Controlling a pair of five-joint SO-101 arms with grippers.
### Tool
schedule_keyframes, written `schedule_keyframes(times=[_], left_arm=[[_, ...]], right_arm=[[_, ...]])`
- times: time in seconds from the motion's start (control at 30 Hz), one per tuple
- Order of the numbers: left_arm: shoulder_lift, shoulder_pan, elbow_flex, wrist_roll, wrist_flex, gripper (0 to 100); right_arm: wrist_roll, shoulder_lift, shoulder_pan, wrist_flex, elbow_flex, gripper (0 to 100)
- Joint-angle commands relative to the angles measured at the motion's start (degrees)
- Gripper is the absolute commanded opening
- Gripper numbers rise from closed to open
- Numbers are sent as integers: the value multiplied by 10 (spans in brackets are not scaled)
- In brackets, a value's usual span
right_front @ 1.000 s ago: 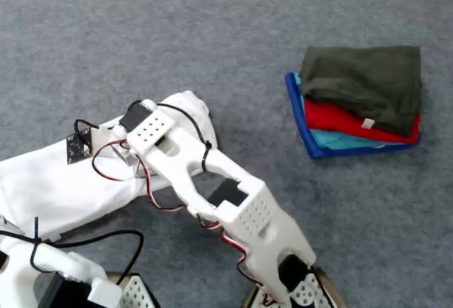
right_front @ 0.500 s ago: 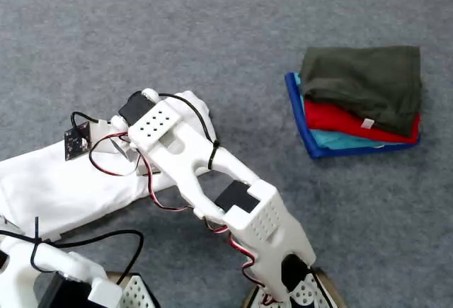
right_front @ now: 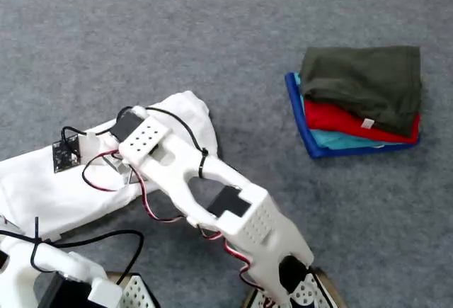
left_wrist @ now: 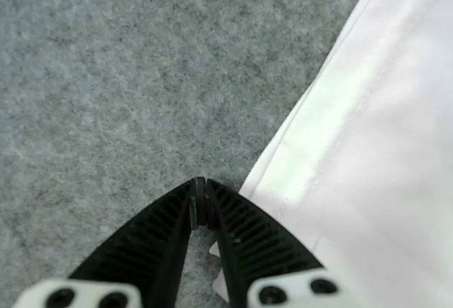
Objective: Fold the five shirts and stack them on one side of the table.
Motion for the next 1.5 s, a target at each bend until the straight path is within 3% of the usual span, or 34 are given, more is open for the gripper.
schedule_keyframes(times=[0.0, 0.33, 0.63, 0.7, 0.83, 0.97, 1.1, 1.33, 1.47], left_arm=[[-12, 3, -4, 1, -8, 19], [-12, 3, -4, 1, -8, 19], [-15, 1, -11, 1, 0, 19], [-21, -1, -58, -13, 58, 19], [-27, 15, -216, -51, 253, 19], [-5, 32, -361, -48, 353, 43], [75, 32, -463, -52, 404, 152], [256, 66, -535, -93, 436, 160], [294, 84, -527, -95, 401, 161]], right_arm=[[-4, 18, 12, -28, -7, 2], [-4, -51, 9, 120, -100, 2], [-36, -118, 37, 128, -127, 2], [-50, -150, 60, 132, -134, 2], [-50, -196, 100, 161, -134, 2], [-51, -209, 119, 200, -134, 2], [-55, -210, 121, 243, -134, 2], [-52, -208, 116, 262, -133, 2], [-55, -211, 112, 262, -133, 2]])
